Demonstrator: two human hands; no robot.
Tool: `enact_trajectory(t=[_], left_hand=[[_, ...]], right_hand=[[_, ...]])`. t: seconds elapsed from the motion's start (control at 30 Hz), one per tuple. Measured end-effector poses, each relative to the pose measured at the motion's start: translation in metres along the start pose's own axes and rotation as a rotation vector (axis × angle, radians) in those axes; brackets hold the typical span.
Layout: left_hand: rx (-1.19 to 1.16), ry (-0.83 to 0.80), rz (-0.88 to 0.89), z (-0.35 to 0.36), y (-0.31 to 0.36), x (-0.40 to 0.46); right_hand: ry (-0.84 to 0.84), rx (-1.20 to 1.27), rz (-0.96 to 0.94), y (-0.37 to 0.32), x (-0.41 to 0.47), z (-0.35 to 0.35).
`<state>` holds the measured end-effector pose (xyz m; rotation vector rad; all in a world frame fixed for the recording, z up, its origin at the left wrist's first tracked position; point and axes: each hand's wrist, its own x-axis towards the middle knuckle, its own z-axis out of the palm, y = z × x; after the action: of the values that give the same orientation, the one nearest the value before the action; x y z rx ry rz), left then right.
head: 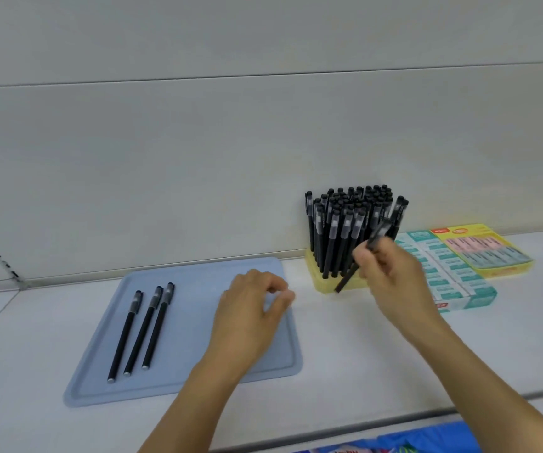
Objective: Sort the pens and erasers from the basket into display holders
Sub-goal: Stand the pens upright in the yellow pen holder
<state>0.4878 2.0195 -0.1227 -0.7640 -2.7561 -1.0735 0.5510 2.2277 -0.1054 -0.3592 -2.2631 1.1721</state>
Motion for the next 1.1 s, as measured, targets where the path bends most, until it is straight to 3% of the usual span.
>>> enact_trajectory(t=[0.1,0.17,0.37,0.7,0.87,0.97,1.03,1.1], left_hand=[[0.266,0.192,-0.077,-0.016,-0.029,-0.010],[0.393,0.235,-0.198,-0.027,-0.048,-0.016],[0.529,0.093,-0.609,-0.051,-0.081,-0.028],[0.445,0.037,-0.541,-0.062,-0.084,-0.017],[0.579,-0.086,-0.518,-0.060,-0.077,-0.006],[0.397,-0.042,-0.528,-0.056,-0.073,-0.001],[0.036,0.051,-0.507,-0.054,-0.060,0.001],[-0.341,0.122,-0.431,-0.051,-0.034,0.002]], right_hand=[[0.151,-0.140,-0.043,0.014,0.018,-0.020],[0.151,-0.211,-0.066,0.020,0.027,-0.023],[0.046,-0.273,-0.052,0.028,0.037,-0.010],[-0.103,-0.408,0.043,0.029,0.041,-0.001],[-0.108,-0.263,0.101,0.033,0.025,-0.003],[-0.016,-0.180,0.086,0.029,0.015,-0.009],[0.030,-0.106,0.009,0.022,0.008,-0.009],[-0.053,0.022,-0.031,0.008,0.000,-0.004]])
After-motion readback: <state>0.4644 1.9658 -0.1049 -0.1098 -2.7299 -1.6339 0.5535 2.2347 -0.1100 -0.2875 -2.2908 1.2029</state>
